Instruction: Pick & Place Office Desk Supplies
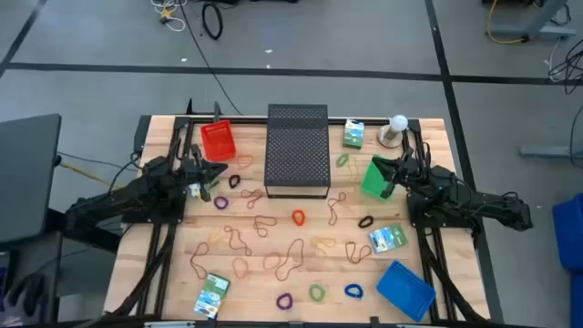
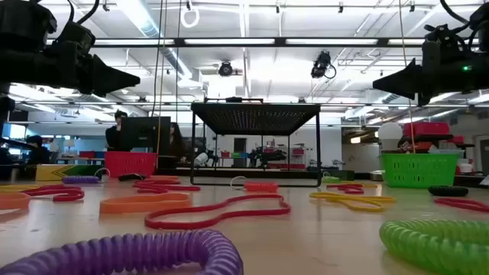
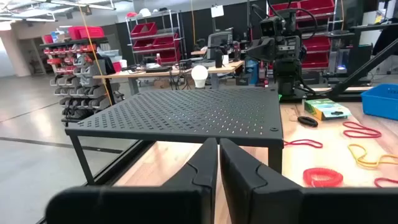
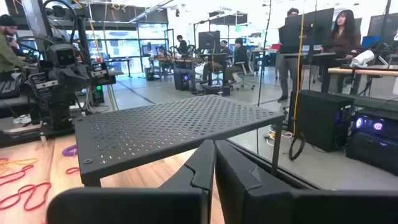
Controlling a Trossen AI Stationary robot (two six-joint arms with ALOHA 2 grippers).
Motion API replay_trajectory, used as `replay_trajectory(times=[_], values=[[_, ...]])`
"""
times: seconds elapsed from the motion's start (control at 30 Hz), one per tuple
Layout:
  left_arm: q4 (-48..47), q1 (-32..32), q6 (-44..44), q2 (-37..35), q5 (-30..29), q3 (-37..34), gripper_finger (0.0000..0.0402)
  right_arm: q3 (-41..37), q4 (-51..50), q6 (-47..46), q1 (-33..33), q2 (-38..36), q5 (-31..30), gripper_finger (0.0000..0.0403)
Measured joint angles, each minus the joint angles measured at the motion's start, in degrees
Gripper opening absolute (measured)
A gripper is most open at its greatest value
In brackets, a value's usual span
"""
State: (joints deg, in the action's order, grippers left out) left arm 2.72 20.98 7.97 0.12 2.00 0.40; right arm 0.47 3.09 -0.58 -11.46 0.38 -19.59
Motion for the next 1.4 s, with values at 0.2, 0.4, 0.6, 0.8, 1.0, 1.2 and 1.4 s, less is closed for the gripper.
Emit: replay_trajectory(times=[0.2, 0.4, 0.6, 0.8, 1.0, 1.2, 1.4], values=[[0.0, 0.0, 0.0, 0.0, 0.0, 0.0, 0.0026, 0.0, 0.0, 0.0, 0.0, 0.0, 0.0, 0.0023], [0.0, 0.0, 0.0, 0.0, 0.0, 0.0, 0.0026, 0.0, 0.0, 0.0, 0.0, 0.0, 0.0, 0.0023], [0.0, 0.0, 0.0, 0.0, 0.0, 0.0, 0.0026, 0.0, 0.0, 0.0, 0.0, 0.0, 0.0, 0.0023], [0.0, 0.0, 0.0, 0.0, 0.0, 0.0, 0.0026, 0.0, 0.0, 0.0, 0.0, 0.0, 0.0, 0.0023], [0.0, 0.0, 0.0, 0.0, 0.0, 0.0, 0.0026, 0.0, 0.0, 0.0, 0.0, 0.0, 0.0, 0.0023], [0.0, 0.0, 0.0, 0.0, 0.0, 0.0, 0.0026, 0.0, 1.9, 2.6, 0.0, 0.0, 0.0, 0.0023], [0.0, 0.0, 0.0, 0.0, 0.0, 0.0, 0.0026, 0.0, 2.6, 3.0, 0.0, 0.0, -1.2, 0.0023]])
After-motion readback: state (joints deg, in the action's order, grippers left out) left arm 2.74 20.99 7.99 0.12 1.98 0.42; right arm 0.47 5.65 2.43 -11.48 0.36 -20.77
